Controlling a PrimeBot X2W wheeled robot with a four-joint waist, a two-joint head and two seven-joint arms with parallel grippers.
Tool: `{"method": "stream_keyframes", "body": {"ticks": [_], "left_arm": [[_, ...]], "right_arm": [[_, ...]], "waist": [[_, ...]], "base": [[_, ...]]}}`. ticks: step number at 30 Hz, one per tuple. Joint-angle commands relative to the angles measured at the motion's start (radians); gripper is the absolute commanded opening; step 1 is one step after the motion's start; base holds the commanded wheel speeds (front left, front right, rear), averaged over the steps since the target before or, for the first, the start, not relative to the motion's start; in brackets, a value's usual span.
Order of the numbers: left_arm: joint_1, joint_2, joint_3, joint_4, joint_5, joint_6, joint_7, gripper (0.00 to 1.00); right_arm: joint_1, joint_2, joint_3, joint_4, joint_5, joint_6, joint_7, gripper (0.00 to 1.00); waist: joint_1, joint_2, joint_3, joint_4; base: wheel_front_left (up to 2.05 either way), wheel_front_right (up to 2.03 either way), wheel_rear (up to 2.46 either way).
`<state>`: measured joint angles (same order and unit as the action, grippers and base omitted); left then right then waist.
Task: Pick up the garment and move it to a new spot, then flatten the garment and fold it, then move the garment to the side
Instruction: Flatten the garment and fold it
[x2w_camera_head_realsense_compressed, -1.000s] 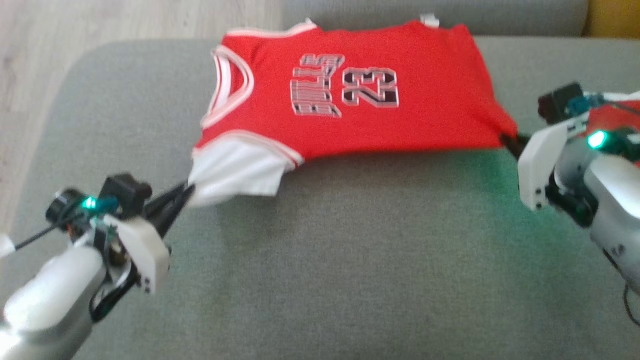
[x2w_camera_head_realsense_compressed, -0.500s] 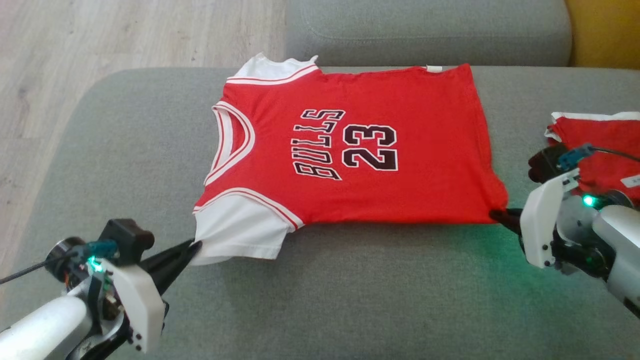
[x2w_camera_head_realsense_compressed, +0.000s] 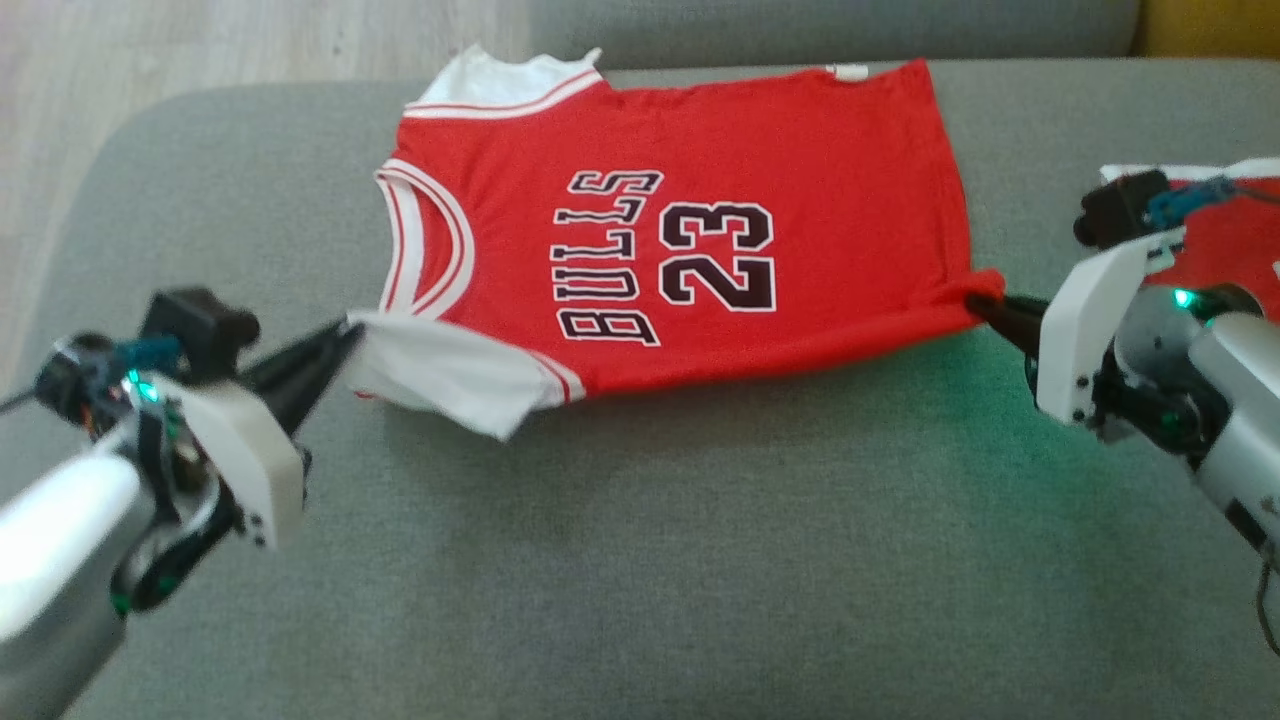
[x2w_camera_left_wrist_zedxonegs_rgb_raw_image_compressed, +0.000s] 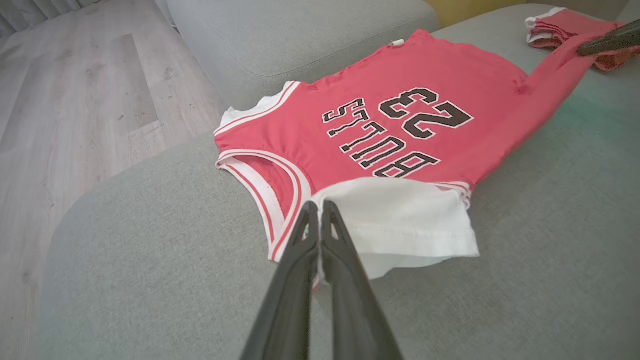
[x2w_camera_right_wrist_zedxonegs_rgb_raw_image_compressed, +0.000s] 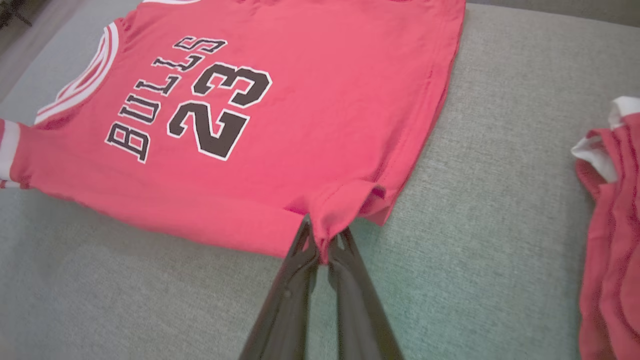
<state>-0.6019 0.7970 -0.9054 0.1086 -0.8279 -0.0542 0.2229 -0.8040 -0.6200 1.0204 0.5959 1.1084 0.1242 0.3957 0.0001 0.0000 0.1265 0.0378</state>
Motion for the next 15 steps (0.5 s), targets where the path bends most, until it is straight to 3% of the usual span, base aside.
{"method": "stream_keyframes", "body": {"ticks": [1, 15], "left_arm": [[-0.093, 0.025, 0.067, 0.019, -0.003, -0.008, -0.002, 0.00], [-0.287, -0.086, 0.051, 0.298, 0.025, -0.056, -0.002, 0.00]], "right_arm": [[-0.034, 0.004, -0.030, 0.007, 0.014, 0.007, -0.013, 0.00], [-0.132, 0.111, -0.063, 0.148, -0.014, 0.007, -0.042, 0.00]], "waist": [[-0.0001, 0.0000, 0.024, -0.010], [-0.0001, 0.0000, 0.108, -0.045]], "base": [[0.00, 0.00, 0.00], [0.00, 0.00, 0.00]]}}
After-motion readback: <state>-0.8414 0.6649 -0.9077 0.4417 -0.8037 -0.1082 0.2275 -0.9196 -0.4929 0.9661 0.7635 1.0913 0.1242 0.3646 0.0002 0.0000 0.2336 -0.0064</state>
